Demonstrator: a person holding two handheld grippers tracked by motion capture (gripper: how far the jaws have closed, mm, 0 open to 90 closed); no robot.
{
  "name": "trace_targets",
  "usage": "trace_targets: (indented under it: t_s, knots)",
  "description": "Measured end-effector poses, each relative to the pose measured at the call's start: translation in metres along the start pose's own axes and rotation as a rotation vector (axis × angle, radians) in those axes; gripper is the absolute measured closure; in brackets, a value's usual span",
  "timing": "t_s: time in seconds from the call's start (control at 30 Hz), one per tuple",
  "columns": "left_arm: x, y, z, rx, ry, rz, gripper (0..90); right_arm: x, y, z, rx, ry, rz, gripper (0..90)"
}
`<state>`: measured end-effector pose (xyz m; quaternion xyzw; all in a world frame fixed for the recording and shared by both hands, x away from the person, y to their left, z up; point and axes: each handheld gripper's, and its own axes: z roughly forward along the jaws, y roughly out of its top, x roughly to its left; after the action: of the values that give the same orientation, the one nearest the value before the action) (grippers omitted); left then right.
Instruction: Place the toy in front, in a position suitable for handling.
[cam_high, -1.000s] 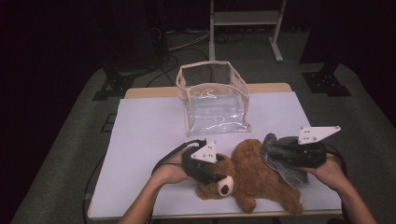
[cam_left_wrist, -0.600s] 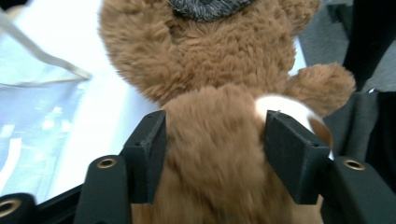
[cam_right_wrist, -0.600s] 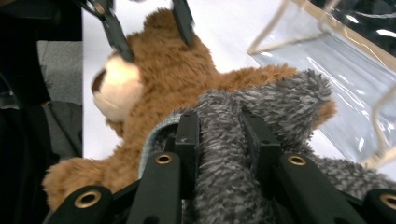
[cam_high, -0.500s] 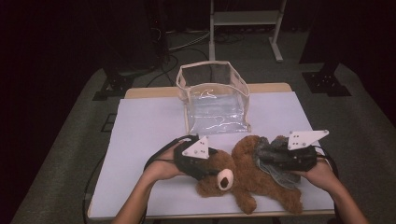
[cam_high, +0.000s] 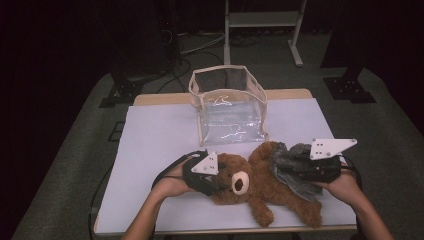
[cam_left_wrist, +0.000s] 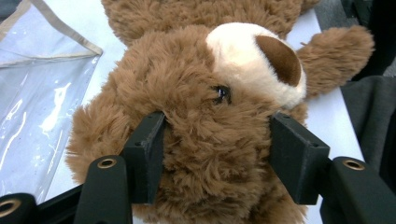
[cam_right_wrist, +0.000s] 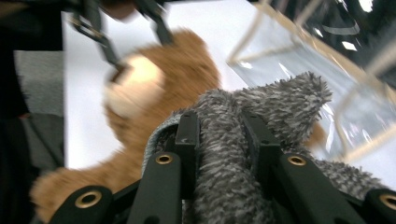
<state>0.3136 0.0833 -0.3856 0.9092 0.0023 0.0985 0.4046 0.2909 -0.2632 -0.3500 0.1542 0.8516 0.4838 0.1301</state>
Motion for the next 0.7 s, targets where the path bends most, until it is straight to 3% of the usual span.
trace_targets:
  t_s: [0.13,0.27,0.4,0.7]
  knots:
    - [-0.001,0.002,0.005,0.000,0.000,-0.001,40.7,0.016,0.007,0.010,0.016,0.043,-0.041,70.1]
    - [-0.004,0.004,0.006,0.009,0.004,0.007,40.7,0.022,-0.002,0.022,0.079,0.035,-0.074,70.3]
    - [-0.005,0.007,0.012,-0.011,-0.006,0.002,40.0,0.011,-0.012,0.017,0.098,0.000,-0.060,70.8]
    - [-0.002,0.018,0.027,-0.022,-0.017,-0.006,40.2,-0.015,-0.027,-0.001,0.093,-0.044,0.026,70.9]
